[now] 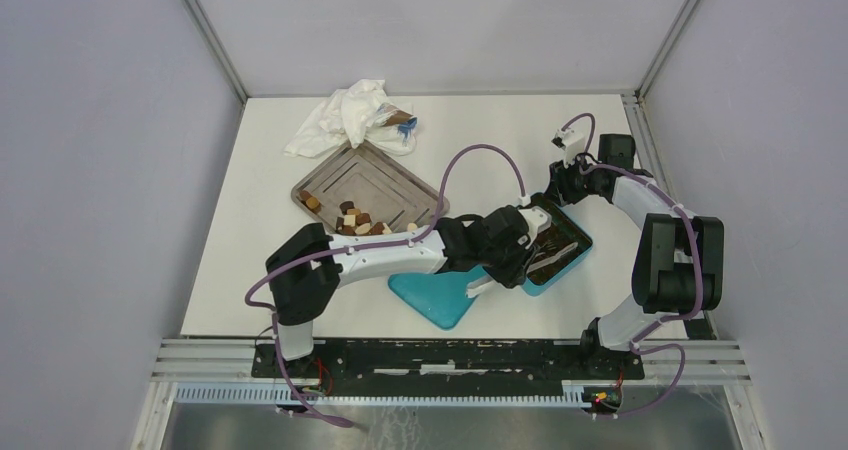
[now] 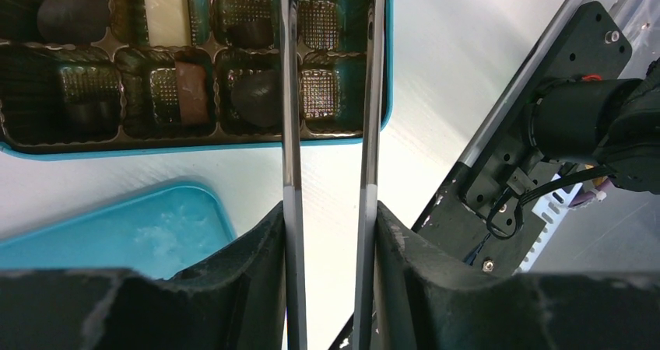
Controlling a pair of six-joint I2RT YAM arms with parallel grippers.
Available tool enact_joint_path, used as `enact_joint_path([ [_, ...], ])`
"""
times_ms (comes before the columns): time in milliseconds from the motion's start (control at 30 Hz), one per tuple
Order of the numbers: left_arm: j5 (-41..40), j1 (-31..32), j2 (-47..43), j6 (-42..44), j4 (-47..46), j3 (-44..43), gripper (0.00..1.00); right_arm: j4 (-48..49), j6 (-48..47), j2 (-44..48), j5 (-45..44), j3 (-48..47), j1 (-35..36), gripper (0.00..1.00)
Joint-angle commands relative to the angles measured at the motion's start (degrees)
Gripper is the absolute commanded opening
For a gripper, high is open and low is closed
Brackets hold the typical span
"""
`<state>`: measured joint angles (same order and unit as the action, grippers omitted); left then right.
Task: Pack the chocolate
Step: Place the fake chocolate in the packing box.
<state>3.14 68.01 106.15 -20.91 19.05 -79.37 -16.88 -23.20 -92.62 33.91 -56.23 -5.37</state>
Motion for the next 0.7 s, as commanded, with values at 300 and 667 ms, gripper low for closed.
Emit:
enact_joint_path([
  [300,-1.9,0.2,-1.6,1.5,-1.8,-2.8,0.43,0.3,-0.1,2.9,1.8,-1.7,-0.3,0.43],
  [667,-7.1,-1.8,-16.1,-2.9,-1.5,6.9,0.37,1.3,-2.4,10.2,5.9,0.3,-0.3,0.5],
])
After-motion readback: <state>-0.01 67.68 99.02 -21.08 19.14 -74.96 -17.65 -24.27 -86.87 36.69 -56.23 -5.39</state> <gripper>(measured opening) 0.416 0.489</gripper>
